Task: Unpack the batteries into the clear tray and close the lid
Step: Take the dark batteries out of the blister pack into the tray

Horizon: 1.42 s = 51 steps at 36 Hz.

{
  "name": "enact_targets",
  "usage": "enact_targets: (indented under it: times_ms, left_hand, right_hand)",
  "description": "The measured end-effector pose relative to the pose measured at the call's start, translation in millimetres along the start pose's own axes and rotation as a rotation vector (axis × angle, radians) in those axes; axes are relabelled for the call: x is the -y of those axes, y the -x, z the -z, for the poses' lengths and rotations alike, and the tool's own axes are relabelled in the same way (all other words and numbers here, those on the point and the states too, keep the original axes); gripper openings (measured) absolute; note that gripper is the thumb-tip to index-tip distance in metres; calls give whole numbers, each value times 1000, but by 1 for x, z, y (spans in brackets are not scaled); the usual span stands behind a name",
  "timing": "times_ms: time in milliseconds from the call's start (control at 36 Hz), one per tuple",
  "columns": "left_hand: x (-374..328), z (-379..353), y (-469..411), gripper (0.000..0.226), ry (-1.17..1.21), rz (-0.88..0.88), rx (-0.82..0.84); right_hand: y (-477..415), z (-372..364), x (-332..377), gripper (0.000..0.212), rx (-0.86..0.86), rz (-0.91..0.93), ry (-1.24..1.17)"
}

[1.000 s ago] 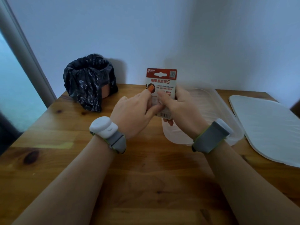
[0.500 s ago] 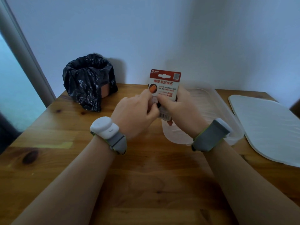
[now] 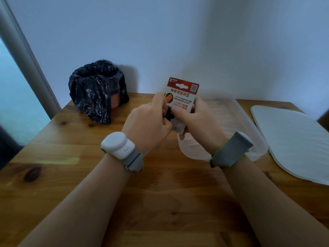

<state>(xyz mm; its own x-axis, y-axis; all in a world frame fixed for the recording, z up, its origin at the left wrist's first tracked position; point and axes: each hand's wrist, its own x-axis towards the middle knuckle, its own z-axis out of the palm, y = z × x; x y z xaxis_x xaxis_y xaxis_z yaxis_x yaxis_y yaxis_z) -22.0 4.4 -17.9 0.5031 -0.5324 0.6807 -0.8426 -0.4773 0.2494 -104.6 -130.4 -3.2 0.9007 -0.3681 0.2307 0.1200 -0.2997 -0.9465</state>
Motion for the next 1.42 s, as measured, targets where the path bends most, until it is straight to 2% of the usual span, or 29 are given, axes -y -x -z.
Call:
enact_targets:
  times_ms: [111,250,361,611,806,917,1000,1194,1417]
  left_hand:
    - [3,5,-1,11,205,72,-28]
    - [4,4,-1,15,535,234,-64]
    - [5,-2,-1,19,607,265,-87]
    - [8,-5,0,6,462,148,-129]
    - [8,-3,0,6,515,180,-130]
    - [5,-5,0,14,507,165,-141]
    - [0,-7,-1,15,405,118,-165]
    - [-4,-4,-8,13,218,29,-119]
    - [-15,-3,-25,18,-65,-125,-149]
  right_hand:
    - [-3,4,1,30,1,-25,19]
    - [-3,7,1,24,-43,-41,-7]
    - [-5,9,-2,23,-81,-58,-30]
    - [-6,11,-1,26,-73,-63,-1]
    - [-5,14,1,34,-15,-69,-8]
    - [-3,16,6,38,18,-79,-52]
    - [-4,17,6,44,38,-54,-64]
    - [-7,21,5,39,3,-23,-75]
    - [-11,30,7,35,-50,-40,-115]
